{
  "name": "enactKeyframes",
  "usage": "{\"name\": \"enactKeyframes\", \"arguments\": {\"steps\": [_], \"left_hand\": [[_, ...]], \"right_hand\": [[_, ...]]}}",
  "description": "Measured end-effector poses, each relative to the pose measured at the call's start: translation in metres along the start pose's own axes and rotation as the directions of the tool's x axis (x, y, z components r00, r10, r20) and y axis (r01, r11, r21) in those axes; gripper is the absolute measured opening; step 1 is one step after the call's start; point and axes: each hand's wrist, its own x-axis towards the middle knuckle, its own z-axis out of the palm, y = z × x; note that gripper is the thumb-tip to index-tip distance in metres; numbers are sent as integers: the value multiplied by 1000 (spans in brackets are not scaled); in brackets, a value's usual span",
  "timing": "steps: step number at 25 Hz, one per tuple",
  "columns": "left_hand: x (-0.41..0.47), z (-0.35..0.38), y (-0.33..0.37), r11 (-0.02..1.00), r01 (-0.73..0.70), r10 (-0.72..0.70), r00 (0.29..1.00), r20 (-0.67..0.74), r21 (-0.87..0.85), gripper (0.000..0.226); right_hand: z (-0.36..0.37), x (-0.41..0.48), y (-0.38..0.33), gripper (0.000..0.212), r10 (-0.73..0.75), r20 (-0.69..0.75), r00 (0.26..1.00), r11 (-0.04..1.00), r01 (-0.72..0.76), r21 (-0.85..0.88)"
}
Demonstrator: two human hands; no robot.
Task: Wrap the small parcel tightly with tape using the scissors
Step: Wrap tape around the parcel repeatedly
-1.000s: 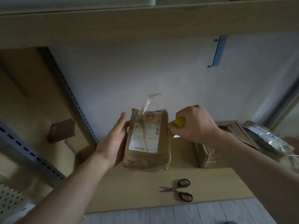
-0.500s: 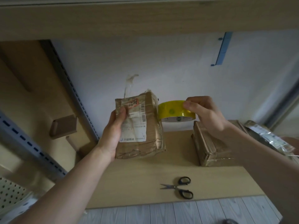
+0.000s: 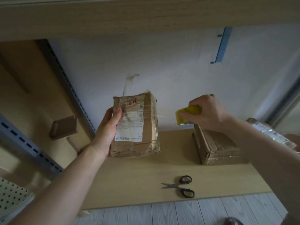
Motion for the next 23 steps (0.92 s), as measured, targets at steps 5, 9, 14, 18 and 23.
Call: {"name": "enactKeyframes", "arguments": {"steps": [5, 9, 14, 18, 23], "left_hand": [[-5, 9, -1, 990, 84, -76, 994, 77, -111, 56], [-8, 11, 2, 966, 163, -152, 986, 68, -202, 57], [-12, 17, 7, 964, 185, -176, 982, 64, -191, 64], [-13, 19, 4, 962, 188, -179, 982, 62, -197, 63], [-10, 24, -7, 927, 218, -201, 976, 87, -304, 64]], "right_hand": [[10, 1, -16, 53, 27, -34, 999, 988, -32, -154], [16, 3, -22, 54, 14, -27, 1000, 994, -17, -110], [22, 2, -23, 53, 31, -6, 999, 998, -32, -49], [24, 1, -25, 53, 34, -11, 999, 999, -35, -20], [25, 1, -38, 49, 22, 10, 1000, 991, -23, 131]]}}
